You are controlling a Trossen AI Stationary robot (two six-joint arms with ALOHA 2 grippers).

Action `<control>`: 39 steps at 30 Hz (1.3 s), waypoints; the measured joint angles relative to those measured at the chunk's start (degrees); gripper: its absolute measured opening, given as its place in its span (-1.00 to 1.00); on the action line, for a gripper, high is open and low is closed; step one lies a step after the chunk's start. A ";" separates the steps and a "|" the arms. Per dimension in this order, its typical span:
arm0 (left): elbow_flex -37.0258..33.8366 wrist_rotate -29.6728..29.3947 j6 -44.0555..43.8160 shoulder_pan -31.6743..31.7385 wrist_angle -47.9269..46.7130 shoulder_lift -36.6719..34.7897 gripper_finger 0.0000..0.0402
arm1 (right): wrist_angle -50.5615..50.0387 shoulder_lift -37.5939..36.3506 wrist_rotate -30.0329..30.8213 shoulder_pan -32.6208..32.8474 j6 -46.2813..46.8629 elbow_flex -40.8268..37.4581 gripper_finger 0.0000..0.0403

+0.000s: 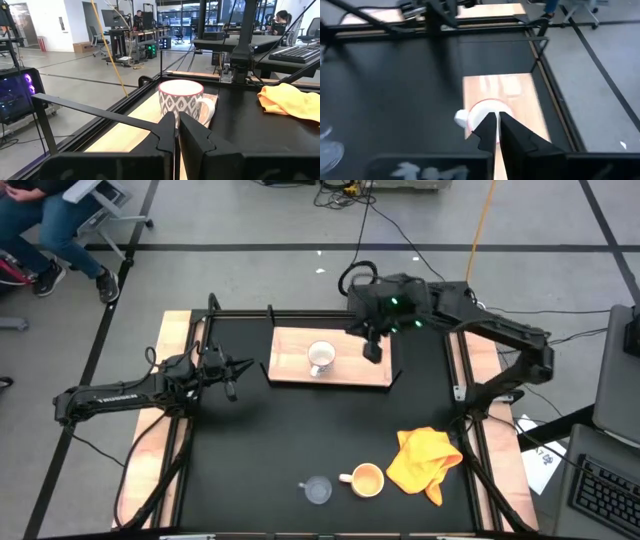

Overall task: Stack small to large cups/mugs on shelf
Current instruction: Put the gray patterned mug on the shelf

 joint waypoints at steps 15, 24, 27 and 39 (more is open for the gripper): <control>0.00 0.02 0.02 0.00 0.42 0.02 -0.88 | 20.96 -28.91 3.37 8.47 5.43 -35.64 -1.00; -0.01 0.02 -0.21 0.00 0.40 0.02 -0.88 | 32.06 -42.38 3.34 14.64 7.79 -53.88 -1.00; 0.00 0.02 0.00 0.00 0.40 0.00 -0.88 | 36.56 -45.02 3.37 15.56 9.02 -58.49 -1.00; -0.02 0.00 0.00 0.00 0.67 0.02 -0.88 | 51.46 -47.57 3.39 18.90 8.49 -72.85 -1.00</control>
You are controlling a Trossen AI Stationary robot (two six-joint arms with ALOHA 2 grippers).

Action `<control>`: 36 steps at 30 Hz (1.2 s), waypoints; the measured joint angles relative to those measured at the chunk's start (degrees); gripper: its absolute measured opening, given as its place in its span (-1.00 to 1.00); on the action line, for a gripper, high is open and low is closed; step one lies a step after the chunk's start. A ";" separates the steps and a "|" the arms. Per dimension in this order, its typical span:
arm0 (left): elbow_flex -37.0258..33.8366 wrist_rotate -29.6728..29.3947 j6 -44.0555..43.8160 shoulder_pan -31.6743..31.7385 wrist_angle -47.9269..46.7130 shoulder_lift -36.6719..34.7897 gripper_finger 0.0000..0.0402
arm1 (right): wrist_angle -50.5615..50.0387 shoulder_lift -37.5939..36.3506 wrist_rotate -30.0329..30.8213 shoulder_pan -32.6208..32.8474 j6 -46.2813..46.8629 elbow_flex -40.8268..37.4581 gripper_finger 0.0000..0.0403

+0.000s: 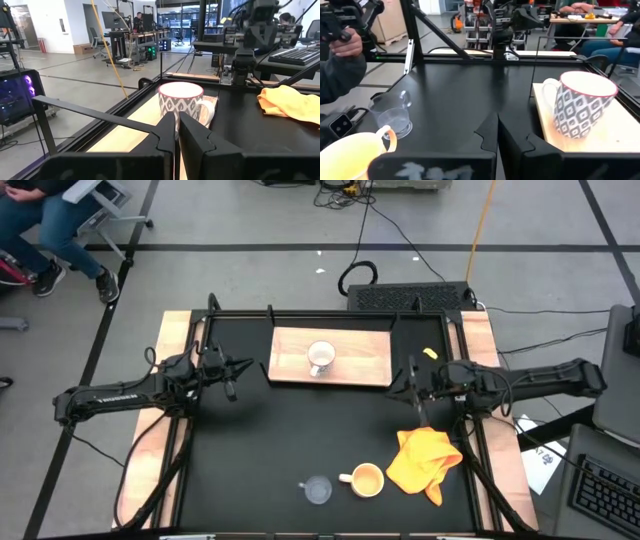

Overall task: Stack small to large cups/mugs on shelf
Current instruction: Put the gray patterned mug on the shelf

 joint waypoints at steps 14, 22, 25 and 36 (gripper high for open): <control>0.01 0.02 0.04 -0.02 1.19 -0.02 -0.88 | 7.37 -1.96 -0.02 1.05 -1.90 -7.89 -1.00; 0.45 3.35 -1.71 0.00 11.77 3.65 -0.88 | 7.35 -2.08 -0.02 1.05 -1.61 -8.01 -1.00; 3.66 3.56 -3.47 0.00 11.26 7.48 -0.88 | 7.33 -2.08 -0.02 1.05 -1.58 -8.01 -1.00; 24.27 3.22 1.02 0.02 5.36 27.94 -0.83 | 7.31 -2.05 -0.02 1.05 -1.56 -8.01 -1.00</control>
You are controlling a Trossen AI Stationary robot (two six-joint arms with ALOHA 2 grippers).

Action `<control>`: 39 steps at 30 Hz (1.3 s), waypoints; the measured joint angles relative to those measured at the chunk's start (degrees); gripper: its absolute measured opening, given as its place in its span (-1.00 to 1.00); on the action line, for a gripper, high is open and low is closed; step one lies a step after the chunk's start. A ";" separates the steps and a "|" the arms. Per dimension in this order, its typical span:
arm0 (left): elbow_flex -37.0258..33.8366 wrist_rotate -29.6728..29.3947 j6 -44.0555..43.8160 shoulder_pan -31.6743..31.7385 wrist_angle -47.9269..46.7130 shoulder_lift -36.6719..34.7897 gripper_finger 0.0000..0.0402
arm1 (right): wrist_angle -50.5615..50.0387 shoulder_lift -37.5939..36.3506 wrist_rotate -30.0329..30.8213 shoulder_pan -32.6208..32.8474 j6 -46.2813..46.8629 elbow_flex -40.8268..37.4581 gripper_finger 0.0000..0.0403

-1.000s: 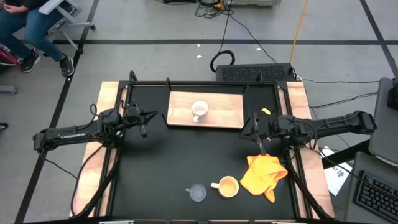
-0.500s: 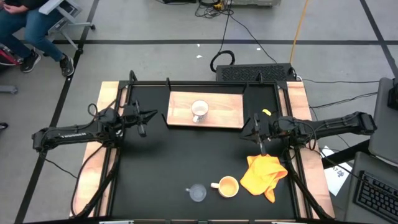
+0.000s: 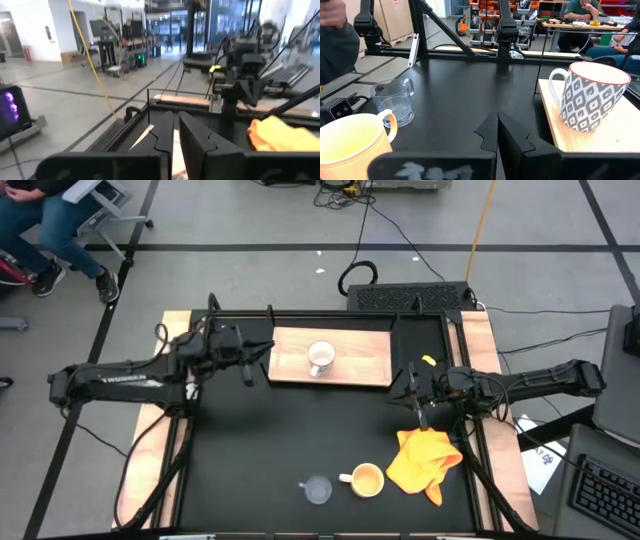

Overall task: Stack small to large cups/mugs on shelf
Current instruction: Put the gray patterned mug on the shelf

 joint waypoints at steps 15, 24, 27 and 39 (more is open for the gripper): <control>13.41 -0.17 8.07 0.90 -4.61 14.38 -0.77 | -2.28 0.02 -0.04 0.00 1.50 0.02 -1.00; 26.50 5.81 4.61 4.15 -22.80 24.41 -0.76 | -2.69 0.02 -0.05 0.00 1.51 0.02 -1.00; 28.44 5.85 4.02 4.15 -24.00 27.32 -0.76 | -2.66 0.02 -0.07 0.00 1.50 0.02 -1.00; 29.28 6.86 2.45 3.46 -25.65 31.27 -0.42 | -3.34 0.02 -0.09 0.00 1.49 0.02 -1.00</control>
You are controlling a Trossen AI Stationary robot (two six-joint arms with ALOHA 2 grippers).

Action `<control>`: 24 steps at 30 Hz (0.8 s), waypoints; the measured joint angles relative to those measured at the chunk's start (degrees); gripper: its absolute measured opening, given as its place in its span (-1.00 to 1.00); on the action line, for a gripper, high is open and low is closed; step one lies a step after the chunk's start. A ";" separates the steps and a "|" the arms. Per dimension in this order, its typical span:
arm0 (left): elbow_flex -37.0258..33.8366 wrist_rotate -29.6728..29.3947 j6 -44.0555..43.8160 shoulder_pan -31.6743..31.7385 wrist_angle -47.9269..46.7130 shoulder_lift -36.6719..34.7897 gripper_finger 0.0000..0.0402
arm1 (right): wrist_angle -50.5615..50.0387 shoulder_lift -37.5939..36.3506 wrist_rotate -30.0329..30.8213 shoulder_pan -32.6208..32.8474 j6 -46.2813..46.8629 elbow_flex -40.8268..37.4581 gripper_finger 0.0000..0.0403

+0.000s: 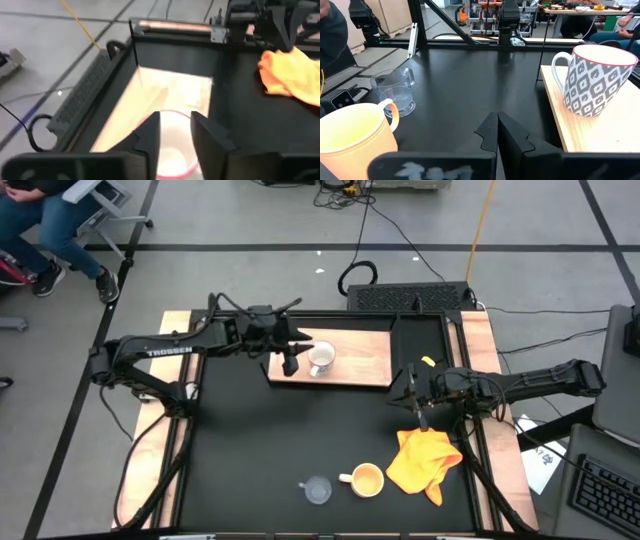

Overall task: Stack small to large cups/mugs on shelf
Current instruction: Put the gray patterned mug on the shelf

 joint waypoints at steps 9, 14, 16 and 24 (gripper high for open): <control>0.00 -3.52 1.78 0.51 0.65 0.02 0.11 | -0.40 0.00 0.00 0.00 -0.55 0.00 -1.00; 1.48 -1.00 1.86 4.42 -3.42 0.09 0.17 | -0.42 0.00 0.00 -0.01 -0.61 0.00 -1.00; 3.52 -0.49 2.42 5.47 -5.69 0.97 0.18 | -0.42 -0.01 0.01 -0.01 -0.60 0.00 -1.00; 14.96 1.44 6.93 7.21 -20.35 9.58 0.18 | -0.10 -0.02 0.04 -0.04 -0.48 0.00 -1.00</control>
